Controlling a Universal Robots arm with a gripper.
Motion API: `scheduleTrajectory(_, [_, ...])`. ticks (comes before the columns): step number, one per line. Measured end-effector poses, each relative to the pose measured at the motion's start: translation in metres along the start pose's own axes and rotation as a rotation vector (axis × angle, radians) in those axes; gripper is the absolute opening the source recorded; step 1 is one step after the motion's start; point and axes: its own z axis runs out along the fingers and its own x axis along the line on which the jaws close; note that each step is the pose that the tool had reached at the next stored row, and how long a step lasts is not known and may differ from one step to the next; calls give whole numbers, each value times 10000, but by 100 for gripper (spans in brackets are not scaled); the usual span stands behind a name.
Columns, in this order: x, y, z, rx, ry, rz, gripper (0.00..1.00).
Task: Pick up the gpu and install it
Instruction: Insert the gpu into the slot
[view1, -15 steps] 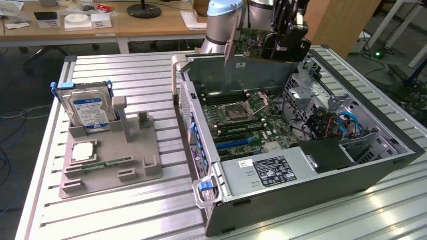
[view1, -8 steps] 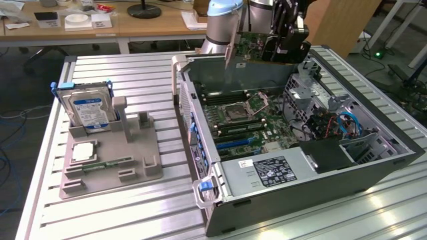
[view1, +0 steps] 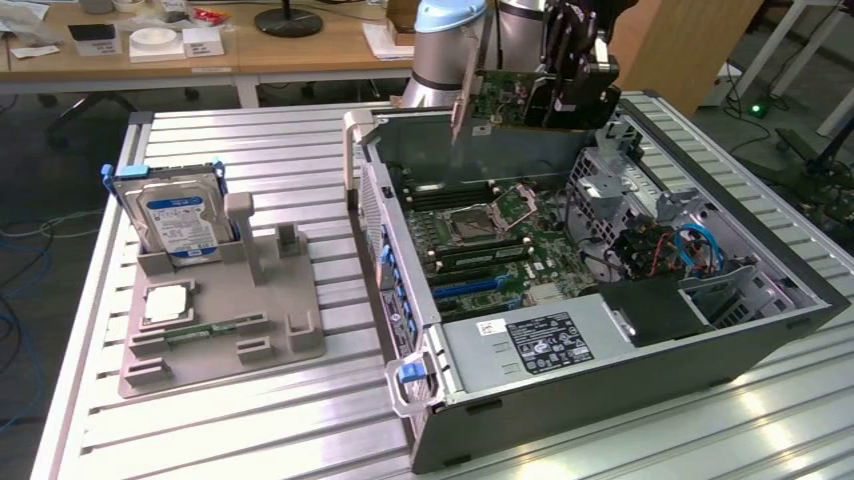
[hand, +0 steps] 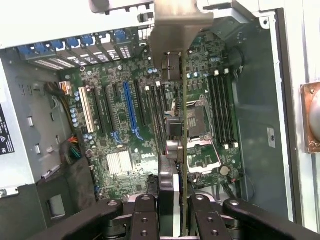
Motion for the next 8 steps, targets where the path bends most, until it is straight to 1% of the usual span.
scheduleTrajectory(4, [3, 1, 11, 85, -34, -267, 28])
scheduleTrajectory(8, [11, 0, 29, 162, -75, -651, 28])
